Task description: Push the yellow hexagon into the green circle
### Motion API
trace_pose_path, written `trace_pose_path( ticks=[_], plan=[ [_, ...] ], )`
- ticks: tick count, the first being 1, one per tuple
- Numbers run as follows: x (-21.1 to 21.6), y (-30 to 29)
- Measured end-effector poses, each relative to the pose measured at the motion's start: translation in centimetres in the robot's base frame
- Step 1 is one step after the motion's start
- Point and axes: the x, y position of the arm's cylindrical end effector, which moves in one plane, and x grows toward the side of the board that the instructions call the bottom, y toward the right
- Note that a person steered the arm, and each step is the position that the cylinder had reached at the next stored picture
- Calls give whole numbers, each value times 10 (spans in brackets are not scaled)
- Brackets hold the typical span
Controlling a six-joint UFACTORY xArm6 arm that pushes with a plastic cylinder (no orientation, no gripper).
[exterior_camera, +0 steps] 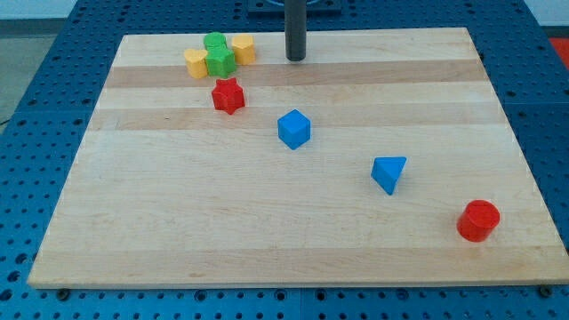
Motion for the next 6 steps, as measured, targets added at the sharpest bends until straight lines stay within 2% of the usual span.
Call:
trace_pose_path(
  ticks=[2, 3, 5, 6],
  plan=[
    [0, 0],
    [-11, -22],
    [-19, -130],
    [-29, -129]
  ],
)
